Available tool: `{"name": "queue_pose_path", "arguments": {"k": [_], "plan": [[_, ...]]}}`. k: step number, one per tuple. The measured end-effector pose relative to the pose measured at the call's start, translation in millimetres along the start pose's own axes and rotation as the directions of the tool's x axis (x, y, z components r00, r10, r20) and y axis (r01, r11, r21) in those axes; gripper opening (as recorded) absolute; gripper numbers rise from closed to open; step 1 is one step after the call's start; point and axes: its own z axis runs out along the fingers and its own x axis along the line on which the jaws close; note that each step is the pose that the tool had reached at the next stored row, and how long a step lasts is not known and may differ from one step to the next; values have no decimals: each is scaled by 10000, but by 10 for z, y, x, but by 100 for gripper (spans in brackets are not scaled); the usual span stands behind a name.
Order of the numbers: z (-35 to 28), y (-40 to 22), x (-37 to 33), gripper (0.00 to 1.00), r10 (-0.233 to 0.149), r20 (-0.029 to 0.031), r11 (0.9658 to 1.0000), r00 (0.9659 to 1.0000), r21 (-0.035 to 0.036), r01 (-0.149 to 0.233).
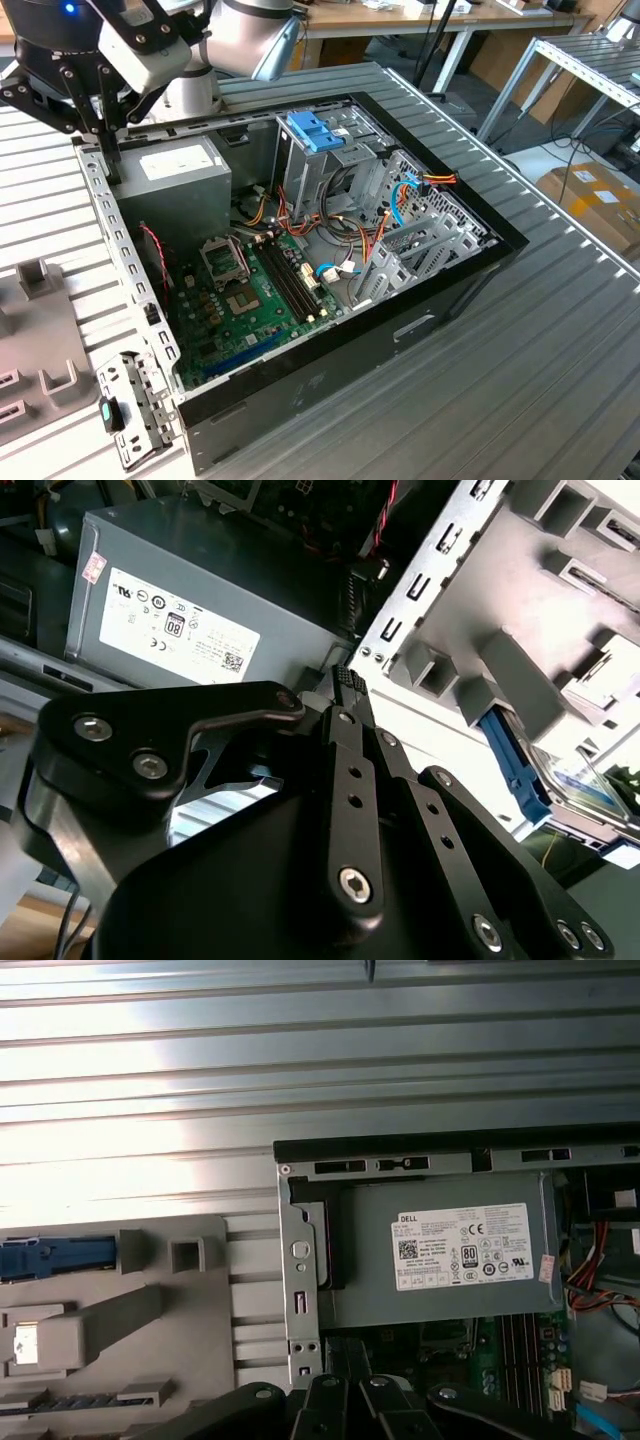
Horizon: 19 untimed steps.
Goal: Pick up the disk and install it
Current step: 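Reach for the disk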
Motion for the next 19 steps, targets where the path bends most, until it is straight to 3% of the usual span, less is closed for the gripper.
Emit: {"name": "queue_pose_path", "arguments": {"k": [7,19], "plan": [[-1,-5,68,11,0,1,10000,10000,-1,0],[-3,-8,113,11,0,0,10000,10000,0,0]]}}
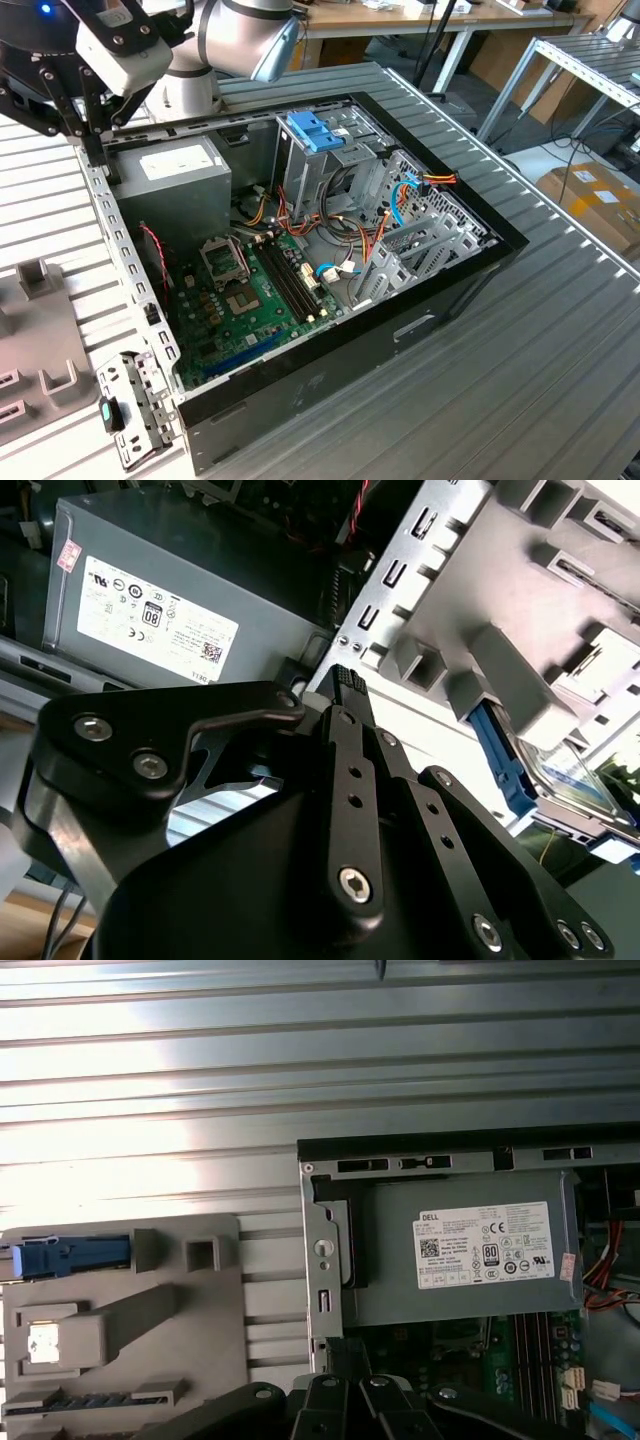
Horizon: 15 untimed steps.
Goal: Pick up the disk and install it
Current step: 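Reach for the disk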
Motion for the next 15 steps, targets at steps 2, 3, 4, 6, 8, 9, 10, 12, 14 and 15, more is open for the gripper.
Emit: {"name": "queue_pose_path", "arguments": {"k": [2,3,4,6,8,9,10,12,14,15], "plan": [[0,-1,16,11,0,0,10000,10000,0,0],[-1,-2,26,11,0,0,10000,10000,0,0],[-1,-3,40,11,0,0,10000,10000,-1,0],[-1,-4,56,11,-1,0,10000,10000,-1,1],[-2,-4,59,11,-2,0,10000,10000,0,2],[-2,-5,61,11,-1,0,10000,10000,0,1],[-2,-5,67,11,1,0,10000,10000,0,-1],[-3,-7,93,11,0,0,10000,10000,0,0],[-4,-10,126,11,-1,0,10000,10000,0,1],[-4,-11,138,11,0,0,10000,10000,0,0]]}}
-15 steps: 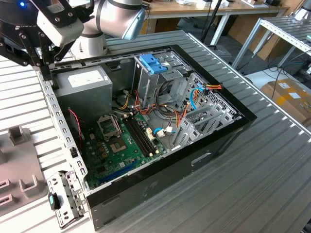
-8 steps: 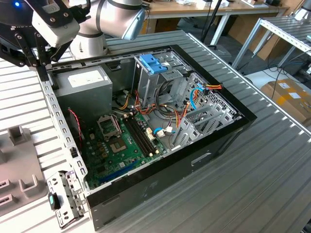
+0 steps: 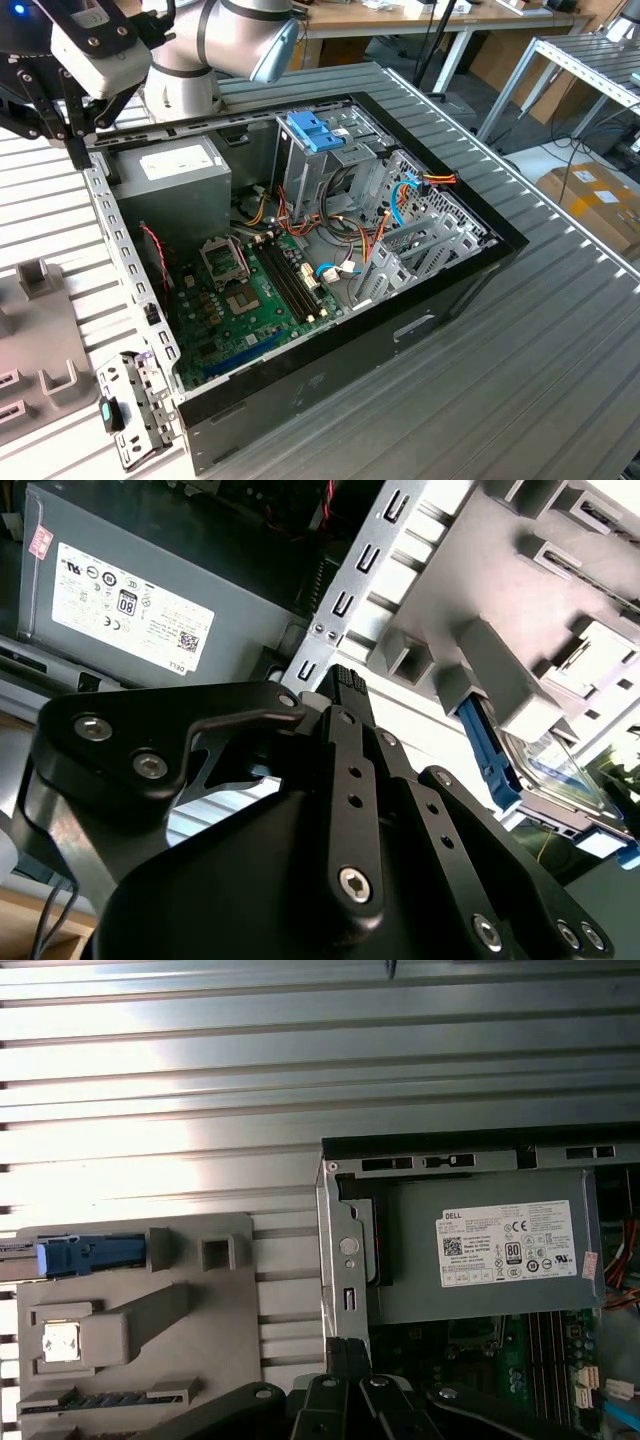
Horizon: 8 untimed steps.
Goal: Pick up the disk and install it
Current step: 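Reach for the disk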
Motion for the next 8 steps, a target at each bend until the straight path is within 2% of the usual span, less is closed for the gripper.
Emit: {"name": "queue_pose_path", "arguments": {"k": [8], "plan": [[-4,-11,146,11,-1,0,10000,10000,0,1]]}}
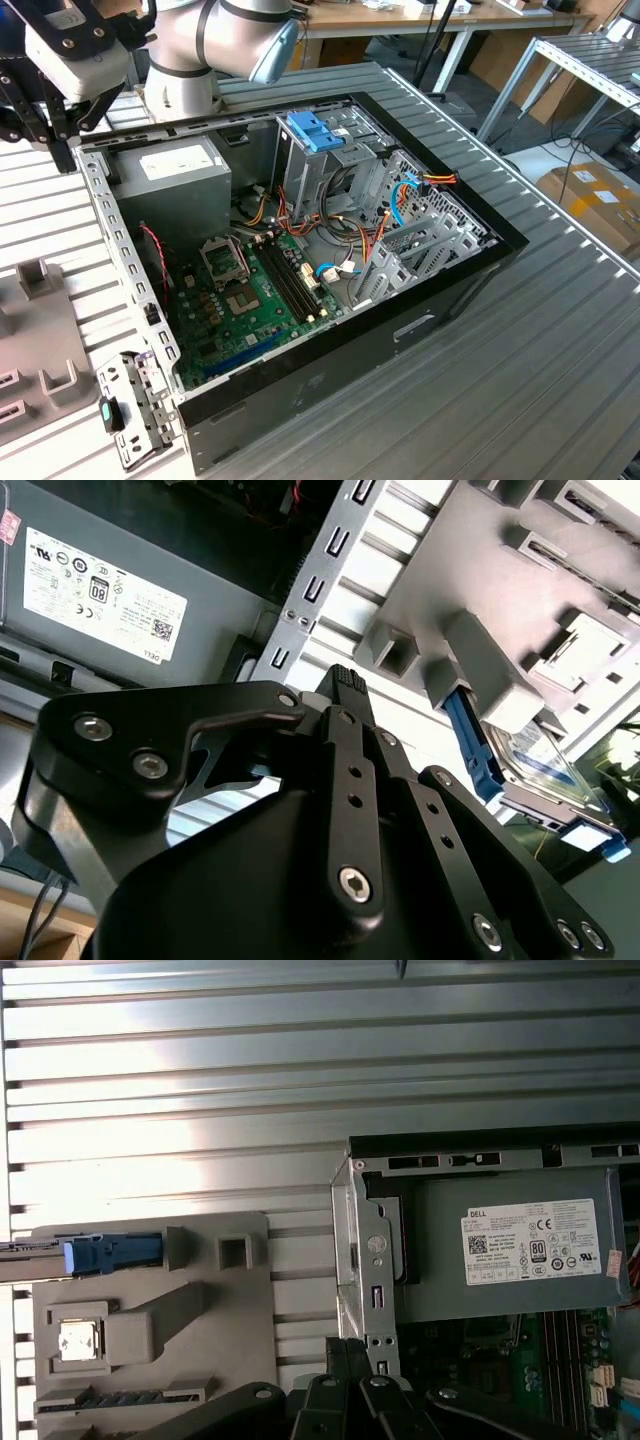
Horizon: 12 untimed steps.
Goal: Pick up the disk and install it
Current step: 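Reach for the disk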
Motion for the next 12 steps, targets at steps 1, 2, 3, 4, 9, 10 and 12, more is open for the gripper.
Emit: {"name": "queue_pose_path", "arguments": {"k": [1,2,3,4,9,10,12], "plan": [[-1,-1,16,11,0,-1,10000,10000,0,0],[-1,-3,37,11,0,0,10000,10000,0,0],[-1,-4,54,11,0,0,10000,10000,0,0],[-2,-6,76,11,1,1,10000,10000,-1,-1],[-3,-9,122,11,0,0,10000,10000,-1,0],[-3,-9,122,11,0,0,10000,10000,0,0],[-3,-9,123,11,0,0,10000,10000,0,0]]}}
